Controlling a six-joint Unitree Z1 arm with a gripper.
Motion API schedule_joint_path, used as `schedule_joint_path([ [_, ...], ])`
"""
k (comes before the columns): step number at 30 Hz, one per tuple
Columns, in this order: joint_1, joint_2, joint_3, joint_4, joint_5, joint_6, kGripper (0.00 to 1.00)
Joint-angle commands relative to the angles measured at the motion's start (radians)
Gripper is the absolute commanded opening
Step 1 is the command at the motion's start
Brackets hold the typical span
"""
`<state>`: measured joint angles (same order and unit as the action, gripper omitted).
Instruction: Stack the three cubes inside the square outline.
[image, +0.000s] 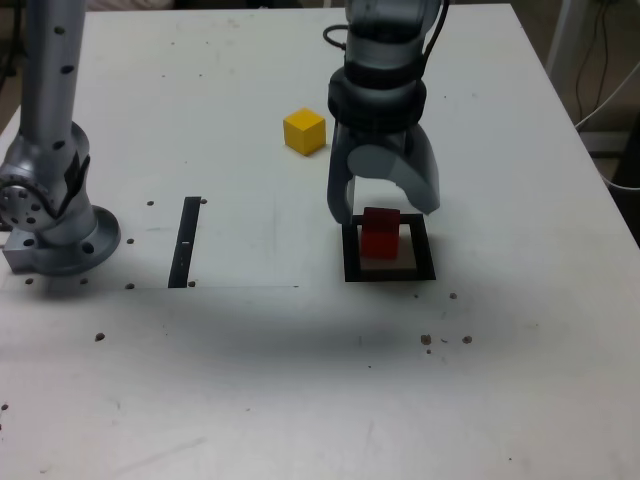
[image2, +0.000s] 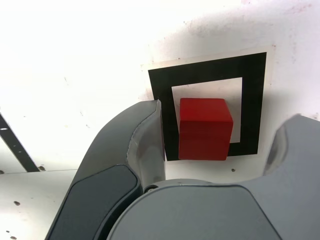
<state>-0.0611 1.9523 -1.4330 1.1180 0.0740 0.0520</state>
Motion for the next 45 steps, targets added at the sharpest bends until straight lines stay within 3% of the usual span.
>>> schedule_joint_path([
  [1,0.013,-0.017,-0.008,0.015,0.003,0.009,1.00],
  [8,0.126,-0.046,0.002,0.057,0.006,0.103,1.00],
  [18,0.251,-0.151,0.018,0.078,0.073,0.145,0.99],
  [25,0.349,-0.176,0.096,0.059,0.027,0.065,0.99],
  [32,0.444,-0.180,0.116,0.029,0.022,-0.075,0.99],
  [38,0.547,-0.156,0.112,-0.020,-0.019,-0.085,0.98],
  [45,0.636,-0.089,0.097,-0.035,-0.032,-0.082,0.97],
])
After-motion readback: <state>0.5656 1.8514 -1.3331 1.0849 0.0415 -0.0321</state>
